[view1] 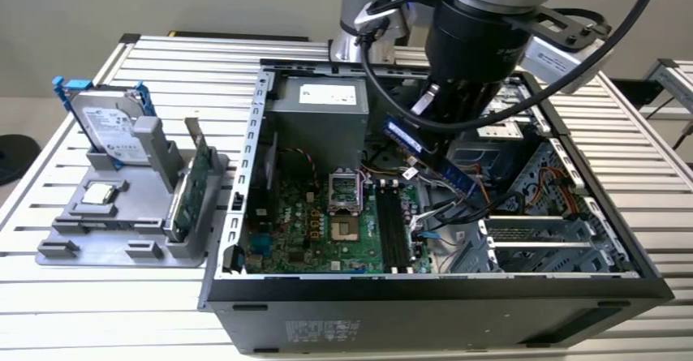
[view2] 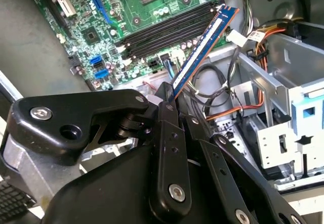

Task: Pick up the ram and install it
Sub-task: 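Insert the ram into the slot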

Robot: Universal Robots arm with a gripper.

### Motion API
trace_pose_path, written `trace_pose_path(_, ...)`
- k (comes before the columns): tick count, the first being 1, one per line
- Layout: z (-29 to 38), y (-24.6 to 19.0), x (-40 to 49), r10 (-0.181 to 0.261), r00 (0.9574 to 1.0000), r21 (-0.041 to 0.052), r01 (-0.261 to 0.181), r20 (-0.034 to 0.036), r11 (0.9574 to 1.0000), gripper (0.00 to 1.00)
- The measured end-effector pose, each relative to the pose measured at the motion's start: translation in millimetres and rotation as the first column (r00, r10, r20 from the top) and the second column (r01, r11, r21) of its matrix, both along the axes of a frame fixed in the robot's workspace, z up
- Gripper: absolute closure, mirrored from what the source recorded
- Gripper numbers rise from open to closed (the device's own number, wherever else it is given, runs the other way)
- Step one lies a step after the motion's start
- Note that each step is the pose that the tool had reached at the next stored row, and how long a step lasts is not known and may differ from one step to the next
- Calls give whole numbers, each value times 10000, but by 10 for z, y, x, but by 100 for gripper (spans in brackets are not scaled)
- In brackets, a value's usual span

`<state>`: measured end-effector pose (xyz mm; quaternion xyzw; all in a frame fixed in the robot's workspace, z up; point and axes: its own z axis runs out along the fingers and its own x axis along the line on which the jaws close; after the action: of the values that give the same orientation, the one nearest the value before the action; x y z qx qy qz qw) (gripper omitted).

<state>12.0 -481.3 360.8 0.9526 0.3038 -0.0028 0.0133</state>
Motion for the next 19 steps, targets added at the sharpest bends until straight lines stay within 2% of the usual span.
trace_pose_path(8,-2,0,0,-721,9974,1,721,0,9974,100)
trace_pose_path(19,-6,0,0,-1350,9908,0,1350,0,9908,100)
